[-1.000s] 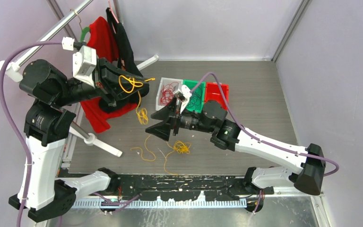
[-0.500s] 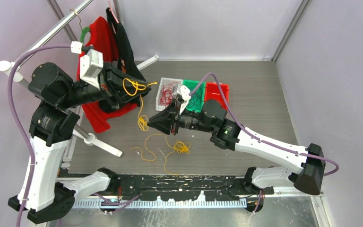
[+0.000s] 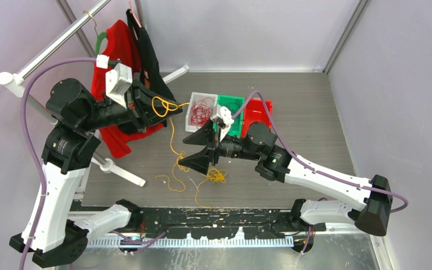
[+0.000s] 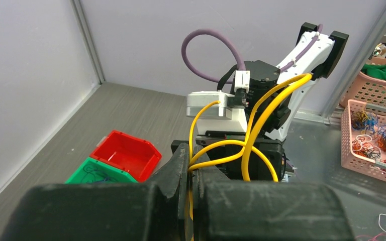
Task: Untangle the cables
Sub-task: Place the cable in the bin.
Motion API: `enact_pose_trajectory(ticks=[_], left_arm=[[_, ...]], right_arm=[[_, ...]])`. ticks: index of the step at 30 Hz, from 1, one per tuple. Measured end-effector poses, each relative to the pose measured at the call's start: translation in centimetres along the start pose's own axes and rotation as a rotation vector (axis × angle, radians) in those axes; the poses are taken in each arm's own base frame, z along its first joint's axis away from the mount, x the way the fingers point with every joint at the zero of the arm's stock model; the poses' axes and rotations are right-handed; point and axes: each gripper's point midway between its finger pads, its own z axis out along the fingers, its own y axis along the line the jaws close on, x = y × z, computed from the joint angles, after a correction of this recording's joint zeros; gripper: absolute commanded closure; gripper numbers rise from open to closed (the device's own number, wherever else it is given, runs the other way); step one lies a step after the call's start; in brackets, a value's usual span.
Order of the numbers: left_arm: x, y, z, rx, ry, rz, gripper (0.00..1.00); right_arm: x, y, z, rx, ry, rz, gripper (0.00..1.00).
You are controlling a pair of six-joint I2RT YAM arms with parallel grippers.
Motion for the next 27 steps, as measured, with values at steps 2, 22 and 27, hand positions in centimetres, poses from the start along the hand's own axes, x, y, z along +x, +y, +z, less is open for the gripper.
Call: enact_pose_trajectory(ticks=[2,22,27], left_arm=[[0.0,0.0,0.0,0.0,0.0,0.0,1.0],[-0.1,0.1,0.0,-0.008,-0.002,0.001,1.0],[-0.1,0.1,0.0,-0.008,-0.003,0.001,1.0]], right_arm=[[0.3,0.5,0.0,-0.029,0.01,0.008,0.23],[-0.2,2.2,2.7,-0.174,0.007,0.105,0.7],[-0.6,2.0,2.9,-0.16,-0.004,0.1,0.93]])
